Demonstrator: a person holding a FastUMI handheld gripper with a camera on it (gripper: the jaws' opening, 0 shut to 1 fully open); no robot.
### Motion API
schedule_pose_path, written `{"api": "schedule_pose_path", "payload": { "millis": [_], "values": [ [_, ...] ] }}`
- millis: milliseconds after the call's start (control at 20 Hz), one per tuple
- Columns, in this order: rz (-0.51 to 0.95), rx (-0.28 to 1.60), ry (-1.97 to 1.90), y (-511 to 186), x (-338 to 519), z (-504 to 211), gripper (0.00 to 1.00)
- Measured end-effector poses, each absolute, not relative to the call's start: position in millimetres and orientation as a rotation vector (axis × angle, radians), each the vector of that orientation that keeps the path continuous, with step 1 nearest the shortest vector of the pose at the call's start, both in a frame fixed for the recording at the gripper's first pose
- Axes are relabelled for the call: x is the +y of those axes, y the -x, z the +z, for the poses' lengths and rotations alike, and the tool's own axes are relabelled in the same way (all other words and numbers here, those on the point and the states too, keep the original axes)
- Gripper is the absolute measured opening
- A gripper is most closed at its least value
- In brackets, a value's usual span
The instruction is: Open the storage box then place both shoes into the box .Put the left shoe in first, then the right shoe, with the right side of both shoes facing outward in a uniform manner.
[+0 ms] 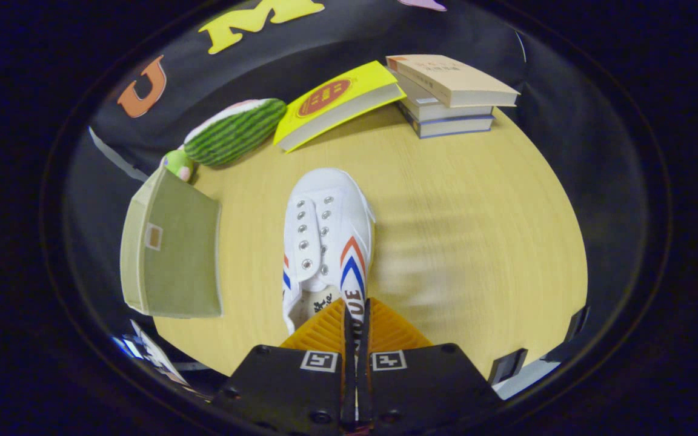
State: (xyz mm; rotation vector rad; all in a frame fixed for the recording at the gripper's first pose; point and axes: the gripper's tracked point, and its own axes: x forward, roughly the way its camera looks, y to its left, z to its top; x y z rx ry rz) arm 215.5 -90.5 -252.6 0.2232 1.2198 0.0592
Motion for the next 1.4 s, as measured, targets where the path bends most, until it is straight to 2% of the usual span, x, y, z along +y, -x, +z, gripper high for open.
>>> {"api": "schedule_pose_path", "payload": {
  "millis": [250,450,650,1050,1400],
  "values": [
    [0.106,1.110,-0.179,-219,-37,-186,0.07],
    [0.158,1.078,-0.256,-221,26,-163,0.06],
    [0.230,0.967,-0.268,-233,94,-132,0.06],
    [0.224,0.965,-0.344,-245,200,-167,0.06],
    [0.127,0.920,-0.352,-253,215,-204,0.06]
  ]
}}
